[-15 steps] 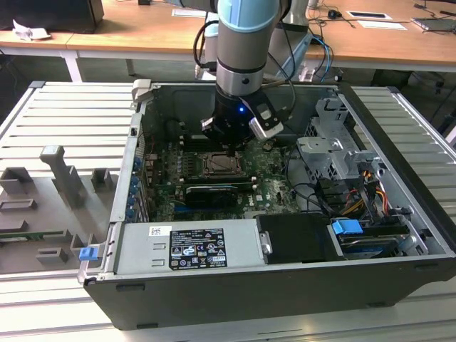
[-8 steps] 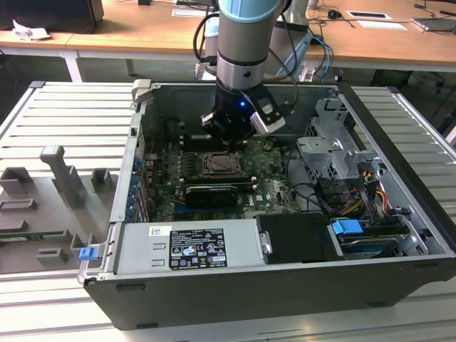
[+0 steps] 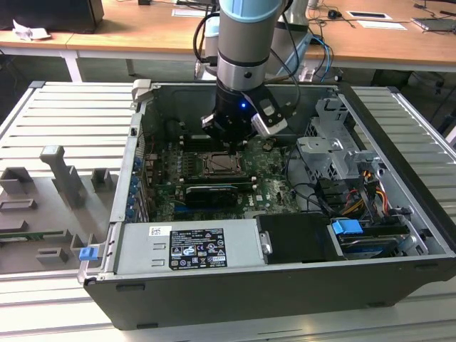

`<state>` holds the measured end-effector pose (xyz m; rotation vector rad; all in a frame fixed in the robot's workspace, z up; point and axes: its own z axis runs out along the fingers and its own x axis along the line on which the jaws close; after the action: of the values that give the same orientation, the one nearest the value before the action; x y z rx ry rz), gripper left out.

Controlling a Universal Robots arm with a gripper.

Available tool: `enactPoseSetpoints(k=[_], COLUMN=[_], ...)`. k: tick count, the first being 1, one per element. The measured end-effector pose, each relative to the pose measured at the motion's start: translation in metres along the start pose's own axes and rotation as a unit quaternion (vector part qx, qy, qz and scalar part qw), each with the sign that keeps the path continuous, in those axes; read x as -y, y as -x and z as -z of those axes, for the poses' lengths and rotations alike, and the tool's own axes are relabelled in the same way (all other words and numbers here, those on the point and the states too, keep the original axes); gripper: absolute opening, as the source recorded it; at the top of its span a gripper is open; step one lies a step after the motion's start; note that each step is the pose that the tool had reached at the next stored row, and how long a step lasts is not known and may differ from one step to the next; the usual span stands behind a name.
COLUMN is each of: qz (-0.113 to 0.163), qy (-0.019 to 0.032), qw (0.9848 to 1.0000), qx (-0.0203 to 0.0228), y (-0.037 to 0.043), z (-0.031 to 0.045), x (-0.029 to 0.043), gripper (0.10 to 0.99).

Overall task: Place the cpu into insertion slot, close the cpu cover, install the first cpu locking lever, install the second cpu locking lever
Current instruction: 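Install the second cpu locking lever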

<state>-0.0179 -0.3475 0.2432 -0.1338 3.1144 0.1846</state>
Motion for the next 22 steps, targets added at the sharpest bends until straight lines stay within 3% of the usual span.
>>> enactPoseSetpoints(k=[4, 7, 9, 13, 16, 20, 22], qz=[0.000, 0.000, 0.000, 0.004, 0.006, 0.007, 0.008], qy=[0.0000, 0.0000, 0.0007, 0.0039, 0.0051, 0.0053, 0.0053], qw=[1.0000, 1.0000, 1.0000, 1.0000, 1.0000, 1.0000, 1.0000], qx=[0.0000, 0.0000, 0.0001, -0.0006, -0.0007, -0.0008, -0.0009], y=[-0.0002, -0.0005, -0.0010, -0.0048, -0.0071, -0.0110, -0.0167], z=[0.0006, 0.0055, 0.0058, 0.0012, -0.0066, -0.0083, -0.0081], x=[0.0031, 0.0040, 0.0079, 0.0157, 0.0199, 0.0268, 0.0283], gripper=[0.106, 0.106, 0.106, 0.106, 0.106, 0.106, 0.106])
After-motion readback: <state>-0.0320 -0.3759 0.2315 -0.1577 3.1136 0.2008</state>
